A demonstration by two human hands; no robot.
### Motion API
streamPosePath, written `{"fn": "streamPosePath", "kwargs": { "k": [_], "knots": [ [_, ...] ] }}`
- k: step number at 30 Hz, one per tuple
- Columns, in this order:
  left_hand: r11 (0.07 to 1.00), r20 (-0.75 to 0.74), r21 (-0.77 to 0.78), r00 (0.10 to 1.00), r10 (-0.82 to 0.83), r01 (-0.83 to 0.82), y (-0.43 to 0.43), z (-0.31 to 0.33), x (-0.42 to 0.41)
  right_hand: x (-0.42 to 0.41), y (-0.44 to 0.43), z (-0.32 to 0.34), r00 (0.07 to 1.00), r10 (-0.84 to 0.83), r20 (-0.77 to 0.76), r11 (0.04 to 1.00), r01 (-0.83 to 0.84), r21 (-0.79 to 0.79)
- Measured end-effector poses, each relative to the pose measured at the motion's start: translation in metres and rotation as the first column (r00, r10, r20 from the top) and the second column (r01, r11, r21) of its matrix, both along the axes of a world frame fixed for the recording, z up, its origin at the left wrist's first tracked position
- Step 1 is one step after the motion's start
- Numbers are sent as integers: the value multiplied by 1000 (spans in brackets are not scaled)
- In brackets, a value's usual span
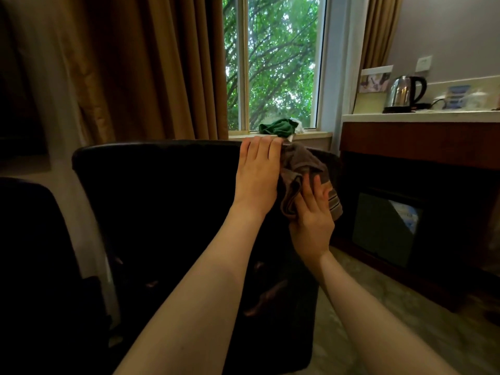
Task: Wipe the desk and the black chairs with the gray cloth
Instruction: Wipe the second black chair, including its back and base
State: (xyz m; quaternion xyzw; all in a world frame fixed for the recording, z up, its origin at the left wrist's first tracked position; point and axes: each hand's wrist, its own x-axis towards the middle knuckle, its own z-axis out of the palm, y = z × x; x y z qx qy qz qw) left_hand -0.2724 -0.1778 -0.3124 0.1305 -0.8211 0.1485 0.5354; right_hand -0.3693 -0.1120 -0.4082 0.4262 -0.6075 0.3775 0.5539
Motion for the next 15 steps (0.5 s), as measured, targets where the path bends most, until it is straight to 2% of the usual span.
{"fn": "streamPosePath", "kwargs": {
  "k": [2, 5, 11, 15],
  "knots": [
    [999, 38, -15, 998, 40, -39, 3, 1, 3, 2, 3, -4, 1000, -7, 18, 1000, 7, 21],
    [997, 139, 66, 990, 26, -36, 10, 7, 11, 4, 3, -11, 997, -46, 57, 998, 44, 47],
    [991, 225, 128, 974, 13, -43, 12, 15, 17, -8, 9, -63, 975, -135, -174, 966, 169, 196],
    [986, 282, 156, 959, 16, -62, 10, 18, 20, -3, 12, -69, 966, -154, -207, 940, 207, 270]
  ]
}}
